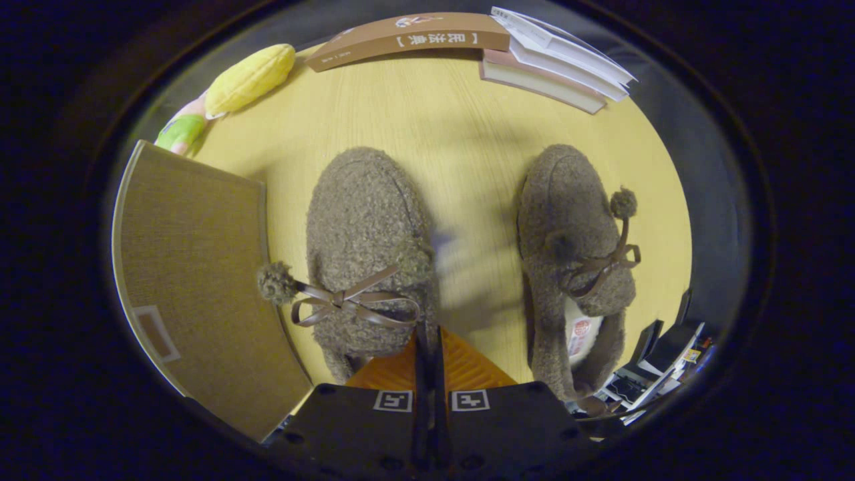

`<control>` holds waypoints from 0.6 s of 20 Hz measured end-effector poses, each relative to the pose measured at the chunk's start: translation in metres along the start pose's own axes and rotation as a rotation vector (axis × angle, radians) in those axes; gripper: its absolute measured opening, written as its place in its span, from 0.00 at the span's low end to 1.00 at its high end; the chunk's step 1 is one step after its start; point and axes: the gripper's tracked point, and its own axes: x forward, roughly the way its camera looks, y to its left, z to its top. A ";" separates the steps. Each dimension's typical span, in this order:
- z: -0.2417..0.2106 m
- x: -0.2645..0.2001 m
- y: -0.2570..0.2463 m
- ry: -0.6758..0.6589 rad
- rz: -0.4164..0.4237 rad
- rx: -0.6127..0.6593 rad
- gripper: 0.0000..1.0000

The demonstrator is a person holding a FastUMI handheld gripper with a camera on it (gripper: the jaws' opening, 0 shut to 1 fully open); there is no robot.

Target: Open the storage box then place both shoes into the box .Put the left shoe in first, then the right shoe, with the right side of both shoes facing outward in a uniform manner.

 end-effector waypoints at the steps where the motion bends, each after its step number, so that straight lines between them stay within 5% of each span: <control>1: -0.002 0.004 -0.002 0.004 -0.022 -0.001 0.07; 8: -0.013 -0.025 0.000 -0.031 -0.045 0.013 0.04; 12: -0.033 -0.056 -0.019 0.017 -0.181 -0.047 0.04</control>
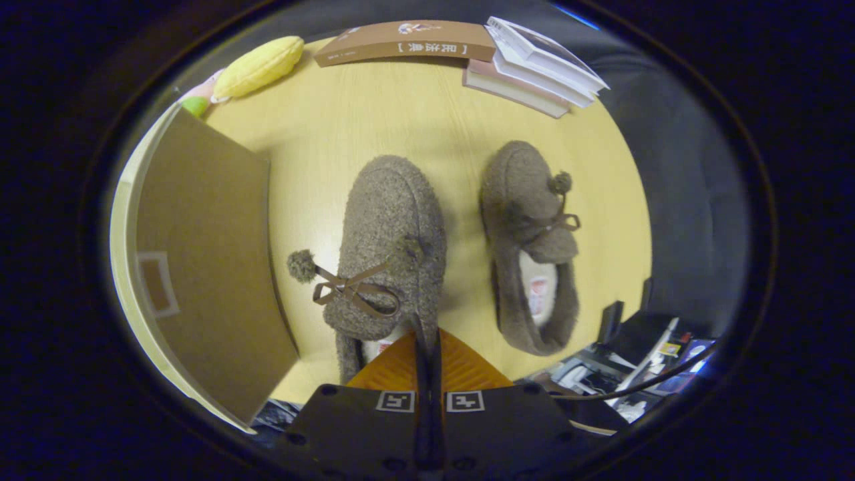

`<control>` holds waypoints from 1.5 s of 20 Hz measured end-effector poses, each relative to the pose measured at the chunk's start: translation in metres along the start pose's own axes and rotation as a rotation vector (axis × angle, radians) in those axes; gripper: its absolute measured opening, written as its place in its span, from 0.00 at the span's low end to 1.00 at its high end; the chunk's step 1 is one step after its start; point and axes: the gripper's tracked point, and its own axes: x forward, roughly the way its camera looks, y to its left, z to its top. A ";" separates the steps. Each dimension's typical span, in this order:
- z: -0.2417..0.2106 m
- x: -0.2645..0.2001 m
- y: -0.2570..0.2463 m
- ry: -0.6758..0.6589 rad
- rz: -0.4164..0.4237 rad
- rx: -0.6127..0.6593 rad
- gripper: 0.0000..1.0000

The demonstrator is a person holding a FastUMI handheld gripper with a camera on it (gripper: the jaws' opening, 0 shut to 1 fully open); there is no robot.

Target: Open the storage box then place both shoes into the box .Put the left shoe in first, then the right shoe, with the right side of both shoes facing outward in a uniform manner.

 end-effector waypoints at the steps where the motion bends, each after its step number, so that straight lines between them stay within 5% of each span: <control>1: -0.004 -0.008 -0.004 0.006 -0.018 -0.002 0.04; 10: -0.012 -0.100 0.002 -0.004 -0.051 0.048 0.04; 18: 0.009 -0.177 0.061 -0.092 -0.038 -0.007 0.03; 23: 0.015 -0.184 0.136 -0.100 0.065 -0.040 0.03; 30: 0.033 -0.132 0.212 -0.080 0.131 -0.080 0.04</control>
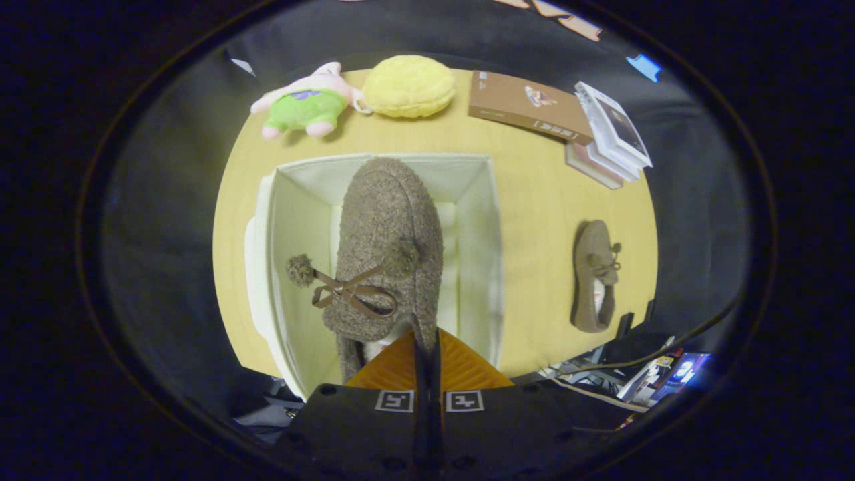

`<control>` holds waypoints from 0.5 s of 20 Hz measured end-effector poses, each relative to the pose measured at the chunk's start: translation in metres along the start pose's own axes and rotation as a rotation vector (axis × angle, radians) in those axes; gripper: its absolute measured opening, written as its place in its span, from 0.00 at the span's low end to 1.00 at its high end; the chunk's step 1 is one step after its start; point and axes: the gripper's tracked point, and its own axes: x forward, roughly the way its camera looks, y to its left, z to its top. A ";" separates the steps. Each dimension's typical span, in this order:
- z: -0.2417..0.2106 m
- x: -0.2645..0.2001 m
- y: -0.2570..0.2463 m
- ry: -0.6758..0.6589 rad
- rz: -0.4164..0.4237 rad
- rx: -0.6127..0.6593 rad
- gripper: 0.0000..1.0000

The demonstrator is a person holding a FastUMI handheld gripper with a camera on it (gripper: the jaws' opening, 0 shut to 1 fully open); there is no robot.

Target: Open the storage box then place both shoes into the box .Put the left shoe in first, then the right shoe, with the right side of both shoes facing outward in a uniform manner.

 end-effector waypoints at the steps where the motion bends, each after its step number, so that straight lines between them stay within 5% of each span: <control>1: 0.000 0.011 0.008 0.007 0.013 0.000 0.03; 10: -0.012 0.083 0.046 0.062 0.071 -0.139 0.04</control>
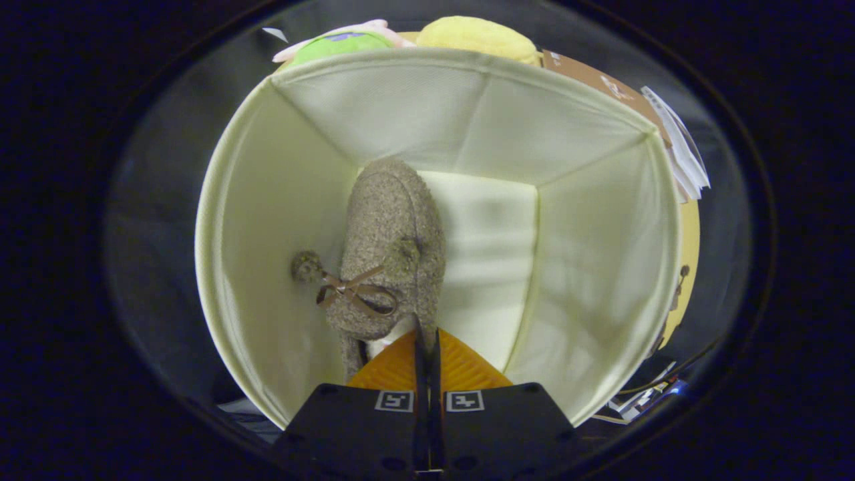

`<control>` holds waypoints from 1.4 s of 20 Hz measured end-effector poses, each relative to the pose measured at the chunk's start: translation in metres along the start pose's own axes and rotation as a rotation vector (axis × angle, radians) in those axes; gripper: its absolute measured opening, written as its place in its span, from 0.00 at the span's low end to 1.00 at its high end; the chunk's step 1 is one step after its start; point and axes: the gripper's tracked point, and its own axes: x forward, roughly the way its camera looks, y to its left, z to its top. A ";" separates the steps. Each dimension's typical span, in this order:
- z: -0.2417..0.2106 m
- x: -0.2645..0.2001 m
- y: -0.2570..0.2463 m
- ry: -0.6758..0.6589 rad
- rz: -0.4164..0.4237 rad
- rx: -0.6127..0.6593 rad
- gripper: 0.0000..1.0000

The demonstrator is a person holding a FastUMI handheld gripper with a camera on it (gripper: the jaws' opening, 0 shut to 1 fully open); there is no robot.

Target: Open the storage box then place both shoes into the box .Put the left shoe in first, then the right shoe, with the right side of both shoes facing outward in a uniform manner.

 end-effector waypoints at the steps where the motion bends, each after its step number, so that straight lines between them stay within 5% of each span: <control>1: 0.001 0.002 -0.002 0.000 -0.006 -0.015 0.04; 5: -0.003 -0.003 -0.009 -0.004 -0.013 -0.023 0.15; 13: -0.023 -0.053 -0.025 -0.009 0.063 0.038 1.00; 22: -0.046 -0.134 -0.108 -0.082 -0.064 0.179 1.00; 28: -0.071 -0.136 -0.195 -0.036 -0.196 0.274 1.00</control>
